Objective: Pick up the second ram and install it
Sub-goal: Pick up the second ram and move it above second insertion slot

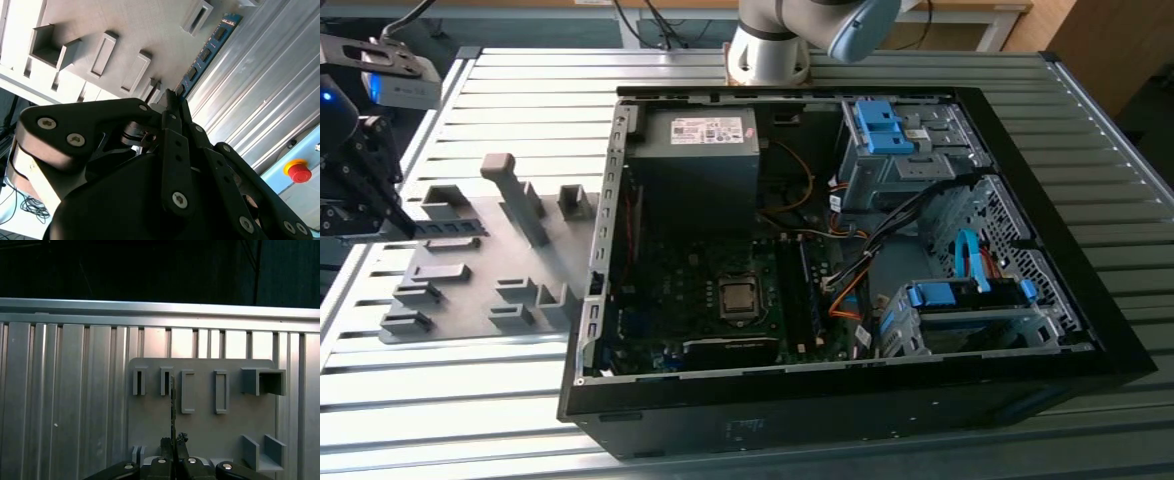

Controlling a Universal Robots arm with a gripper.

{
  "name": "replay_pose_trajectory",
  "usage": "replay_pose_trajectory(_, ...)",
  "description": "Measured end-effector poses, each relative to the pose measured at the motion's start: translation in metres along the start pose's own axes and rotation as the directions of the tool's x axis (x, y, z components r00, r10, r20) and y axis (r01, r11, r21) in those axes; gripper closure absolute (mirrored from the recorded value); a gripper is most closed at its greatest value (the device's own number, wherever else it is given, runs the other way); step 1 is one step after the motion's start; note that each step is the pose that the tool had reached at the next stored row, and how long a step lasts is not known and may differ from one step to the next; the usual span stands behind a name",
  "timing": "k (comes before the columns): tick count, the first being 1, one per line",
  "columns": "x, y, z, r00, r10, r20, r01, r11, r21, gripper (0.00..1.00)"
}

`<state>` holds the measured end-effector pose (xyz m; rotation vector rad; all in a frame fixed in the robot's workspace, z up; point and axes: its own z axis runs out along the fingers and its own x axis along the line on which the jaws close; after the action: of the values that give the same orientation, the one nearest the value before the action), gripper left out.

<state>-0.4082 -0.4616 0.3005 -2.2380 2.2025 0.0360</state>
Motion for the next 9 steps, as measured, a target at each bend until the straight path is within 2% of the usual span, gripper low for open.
replay_pose_trajectory(9,-0.0001,0.0001,-0.0056,1.0,0.0,0.0,0.0,1.0,0.0,0.86)
